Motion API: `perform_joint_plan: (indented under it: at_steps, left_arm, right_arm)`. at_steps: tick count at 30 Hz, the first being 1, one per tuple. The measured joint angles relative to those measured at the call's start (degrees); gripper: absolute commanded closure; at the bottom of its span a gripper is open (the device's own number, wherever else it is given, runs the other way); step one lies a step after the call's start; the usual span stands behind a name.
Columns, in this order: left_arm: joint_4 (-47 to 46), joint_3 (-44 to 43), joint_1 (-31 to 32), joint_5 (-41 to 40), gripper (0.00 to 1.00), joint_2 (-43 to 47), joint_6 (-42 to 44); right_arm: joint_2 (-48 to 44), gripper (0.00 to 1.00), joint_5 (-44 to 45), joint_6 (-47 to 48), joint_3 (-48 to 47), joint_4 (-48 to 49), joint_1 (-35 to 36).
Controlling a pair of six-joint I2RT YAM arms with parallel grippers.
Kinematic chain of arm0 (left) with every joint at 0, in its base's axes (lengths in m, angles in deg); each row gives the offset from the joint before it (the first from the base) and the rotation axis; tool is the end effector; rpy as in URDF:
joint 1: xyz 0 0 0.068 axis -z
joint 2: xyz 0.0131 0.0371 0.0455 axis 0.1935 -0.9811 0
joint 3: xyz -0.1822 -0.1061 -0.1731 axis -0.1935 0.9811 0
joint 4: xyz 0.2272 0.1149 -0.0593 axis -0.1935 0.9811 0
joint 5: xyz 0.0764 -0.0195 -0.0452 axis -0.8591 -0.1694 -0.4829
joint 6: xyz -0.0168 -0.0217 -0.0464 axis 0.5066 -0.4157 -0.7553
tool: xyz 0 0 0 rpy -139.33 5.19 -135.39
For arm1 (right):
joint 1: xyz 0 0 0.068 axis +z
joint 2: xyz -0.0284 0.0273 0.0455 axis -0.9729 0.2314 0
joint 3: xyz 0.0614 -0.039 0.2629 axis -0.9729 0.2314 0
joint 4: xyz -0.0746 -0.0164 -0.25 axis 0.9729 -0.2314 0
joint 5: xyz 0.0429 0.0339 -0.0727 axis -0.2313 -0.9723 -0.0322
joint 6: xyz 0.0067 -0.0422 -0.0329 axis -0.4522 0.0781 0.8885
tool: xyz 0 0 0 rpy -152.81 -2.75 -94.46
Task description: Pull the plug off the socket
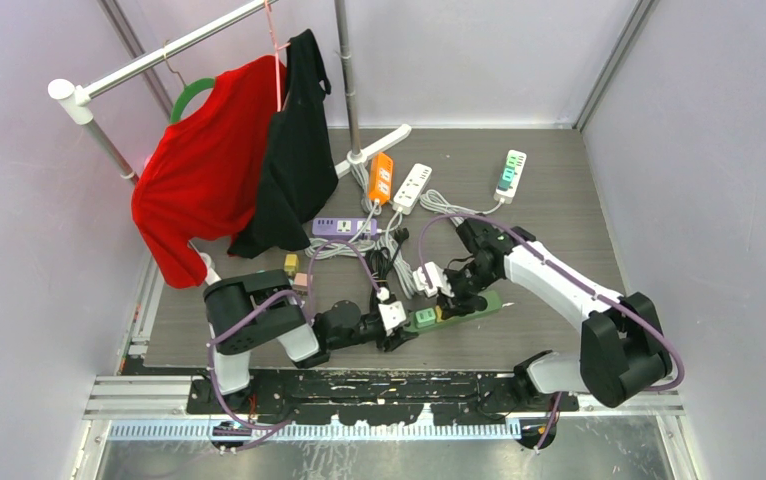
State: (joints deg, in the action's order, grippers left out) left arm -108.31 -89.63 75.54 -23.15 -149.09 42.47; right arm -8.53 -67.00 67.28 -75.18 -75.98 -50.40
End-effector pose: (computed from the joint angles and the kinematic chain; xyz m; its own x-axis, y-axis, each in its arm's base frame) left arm 0.1179 -0.2566 0.0999 -0.0432 0.2078 -0.9772 0.9512 0.3077 0.0234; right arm 0.1866 0.1173 0.2096 0.2302 -0.7228 -0.6516 -0.9586 -0.2838 -0.0239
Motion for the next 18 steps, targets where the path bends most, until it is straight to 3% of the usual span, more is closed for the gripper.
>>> perform_joint_plan:
  at_steps: [10, 18]
  left_arm:
    - [0.0, -0.7, 0.0, 0.7, 1.0, -0.2, -0.5]
    - [0.2, -0.7, -0.3, 1.0, 1.0, -0.4, -1.0]
  right_arm:
    - [0.9, 0.99, -5.6, 17.5, 0.5, -6.4, -3.7]
    - [0.0, 0.99, -4.2, 9.6, 1.0, -2.4, -2.0]
